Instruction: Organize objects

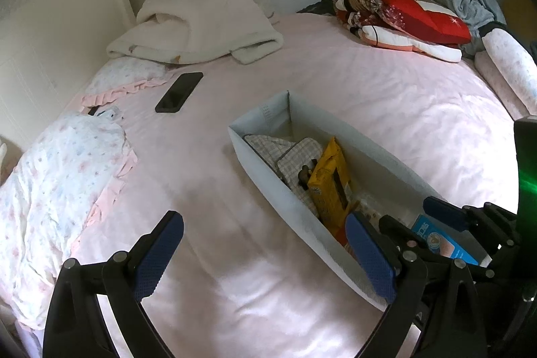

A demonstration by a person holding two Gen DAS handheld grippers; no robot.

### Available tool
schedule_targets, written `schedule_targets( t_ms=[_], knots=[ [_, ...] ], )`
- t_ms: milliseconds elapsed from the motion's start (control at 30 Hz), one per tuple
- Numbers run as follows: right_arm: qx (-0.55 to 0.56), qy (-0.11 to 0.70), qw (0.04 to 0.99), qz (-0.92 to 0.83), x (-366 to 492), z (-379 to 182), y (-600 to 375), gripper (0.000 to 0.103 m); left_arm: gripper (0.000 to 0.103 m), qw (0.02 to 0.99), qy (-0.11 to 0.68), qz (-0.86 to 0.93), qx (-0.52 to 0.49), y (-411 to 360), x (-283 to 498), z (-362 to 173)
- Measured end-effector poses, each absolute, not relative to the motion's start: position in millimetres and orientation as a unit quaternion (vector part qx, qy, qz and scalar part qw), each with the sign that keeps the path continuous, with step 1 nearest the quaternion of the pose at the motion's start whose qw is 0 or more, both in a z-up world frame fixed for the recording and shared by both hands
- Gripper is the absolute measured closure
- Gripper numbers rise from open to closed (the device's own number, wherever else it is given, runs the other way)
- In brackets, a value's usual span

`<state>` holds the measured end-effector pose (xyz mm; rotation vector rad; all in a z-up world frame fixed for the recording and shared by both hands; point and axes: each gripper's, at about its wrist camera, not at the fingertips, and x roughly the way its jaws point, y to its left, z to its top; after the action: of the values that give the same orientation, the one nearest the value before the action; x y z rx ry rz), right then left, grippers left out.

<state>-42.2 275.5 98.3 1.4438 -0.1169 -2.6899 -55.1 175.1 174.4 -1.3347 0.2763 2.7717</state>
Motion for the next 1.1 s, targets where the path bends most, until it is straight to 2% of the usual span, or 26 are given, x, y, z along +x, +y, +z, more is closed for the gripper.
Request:
schedule_targets(
  t_ms=[667,1100],
  knots=[
    [0.486,-0.005,0.029,-0.874,-41,92,272,0.05,0.005,0.039,0.084,0.897,-0.432,175,-56,162],
    [0.495,-0.015,0.023,-0.868,-41,89,276,0.05,0.005,0.052,0.084,0.898,-0.429,179,-59,159]
  ],
)
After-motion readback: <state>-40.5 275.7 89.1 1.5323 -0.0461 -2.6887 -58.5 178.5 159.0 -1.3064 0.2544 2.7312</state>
